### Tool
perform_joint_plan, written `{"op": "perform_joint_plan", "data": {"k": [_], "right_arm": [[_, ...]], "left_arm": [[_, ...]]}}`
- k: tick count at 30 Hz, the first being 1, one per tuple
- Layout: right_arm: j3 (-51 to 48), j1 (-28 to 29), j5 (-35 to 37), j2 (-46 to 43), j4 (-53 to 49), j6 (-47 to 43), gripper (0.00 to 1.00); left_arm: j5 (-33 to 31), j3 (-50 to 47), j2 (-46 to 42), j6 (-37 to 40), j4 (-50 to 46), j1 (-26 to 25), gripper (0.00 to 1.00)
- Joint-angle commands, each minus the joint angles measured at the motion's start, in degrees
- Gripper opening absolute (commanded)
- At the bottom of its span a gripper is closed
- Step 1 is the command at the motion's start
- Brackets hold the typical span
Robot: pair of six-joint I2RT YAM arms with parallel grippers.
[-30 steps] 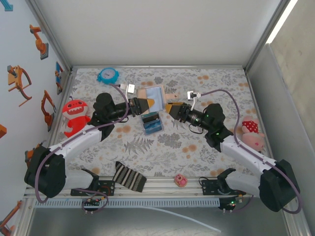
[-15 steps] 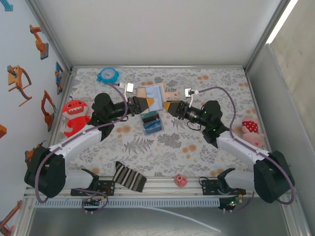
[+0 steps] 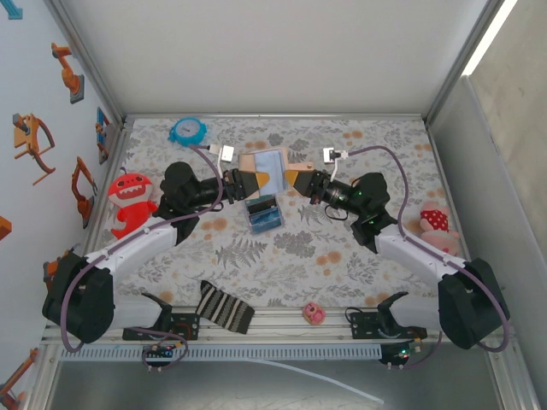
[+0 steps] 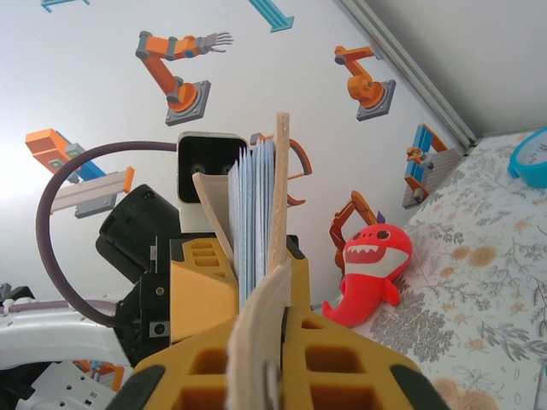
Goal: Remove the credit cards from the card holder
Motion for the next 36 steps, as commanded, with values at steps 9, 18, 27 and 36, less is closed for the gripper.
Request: {"op": "perform_joint_plan", "data": {"k": [9,18,27,36], "right_arm": [[1.19,-0.21,-0.2,-1.02,4.01,0.74,0.0],[0.7,-0.47,1.35,-1.48,1.2,-0.02,0.0],[0.79,-0.47,3.21,-3.59,-5.85,-3.32,0.0],[1.25,-0.47,4.2,-5.22,-10.68,-4.84,0.0]], "left_arm": [[1.58,0.17,-0.01,1.04,-0.97,-0.24,0.6],[-3.86,2.86,-2.44,10.94,-19.45,-0.22,0.79],[-11.29,3.6,-7.71,18.59,-31.27,-0.24,0.65],[-12.59,3.6,-7.52,18.75,-31.56,-0.42,0.36]]}}
